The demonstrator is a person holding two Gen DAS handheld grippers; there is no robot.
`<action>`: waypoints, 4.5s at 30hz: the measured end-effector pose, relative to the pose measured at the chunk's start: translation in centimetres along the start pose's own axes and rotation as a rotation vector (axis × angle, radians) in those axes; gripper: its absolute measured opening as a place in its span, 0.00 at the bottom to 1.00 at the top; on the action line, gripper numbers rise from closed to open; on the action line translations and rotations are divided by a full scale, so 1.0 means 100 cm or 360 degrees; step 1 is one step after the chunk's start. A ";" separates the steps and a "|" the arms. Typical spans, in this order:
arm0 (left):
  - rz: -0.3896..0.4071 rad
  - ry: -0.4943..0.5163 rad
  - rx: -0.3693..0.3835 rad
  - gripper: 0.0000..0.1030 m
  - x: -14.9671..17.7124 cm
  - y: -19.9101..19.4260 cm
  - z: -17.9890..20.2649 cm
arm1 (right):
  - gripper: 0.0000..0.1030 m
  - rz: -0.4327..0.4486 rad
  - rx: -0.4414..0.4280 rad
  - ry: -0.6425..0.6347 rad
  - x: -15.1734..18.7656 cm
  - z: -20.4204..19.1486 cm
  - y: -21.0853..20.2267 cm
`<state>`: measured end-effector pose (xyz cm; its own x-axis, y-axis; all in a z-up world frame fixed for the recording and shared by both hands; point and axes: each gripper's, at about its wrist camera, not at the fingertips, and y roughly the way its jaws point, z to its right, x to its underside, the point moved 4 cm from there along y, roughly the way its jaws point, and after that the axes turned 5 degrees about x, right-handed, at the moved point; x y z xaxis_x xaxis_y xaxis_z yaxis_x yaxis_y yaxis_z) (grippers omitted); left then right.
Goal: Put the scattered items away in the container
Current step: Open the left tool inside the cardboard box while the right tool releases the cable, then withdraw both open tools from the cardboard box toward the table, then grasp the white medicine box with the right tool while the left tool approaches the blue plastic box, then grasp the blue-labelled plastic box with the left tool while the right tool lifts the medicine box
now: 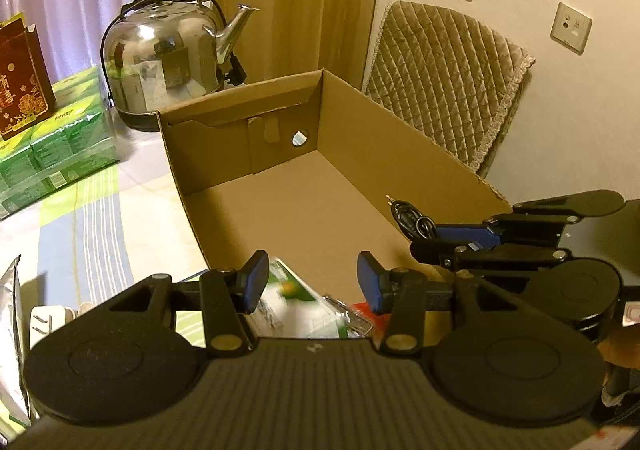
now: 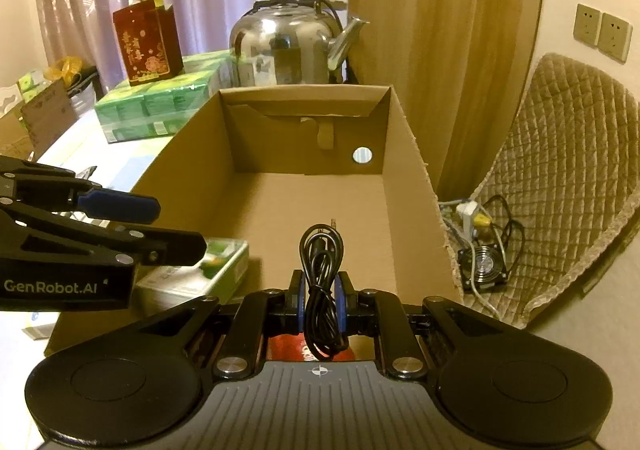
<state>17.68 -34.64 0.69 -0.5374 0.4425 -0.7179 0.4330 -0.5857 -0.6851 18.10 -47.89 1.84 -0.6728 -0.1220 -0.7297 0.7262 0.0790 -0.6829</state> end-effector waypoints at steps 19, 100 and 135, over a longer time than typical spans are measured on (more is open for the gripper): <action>0.0096 -0.0075 -0.0020 0.46 0.007 -0.034 -0.011 | 0.43 0.0070 0.0021 -0.0013 -0.002 -0.005 -0.018; -0.0125 -0.0100 -0.0435 0.99 0.217 -0.159 -0.270 | 0.92 -0.0103 -0.0450 -0.0579 0.060 -0.302 0.056; -0.0186 -0.0205 -0.0306 0.81 0.230 -0.140 -0.222 | 0.66 -0.0139 -0.0423 -0.0490 0.074 -0.267 0.022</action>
<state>15.33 -1.14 -8.95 -0.6743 0.4022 -0.6194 0.4855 -0.3905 -0.7822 10.97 -22.16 -6.02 -0.6274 -0.4267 -0.6513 0.5795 0.3029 -0.7566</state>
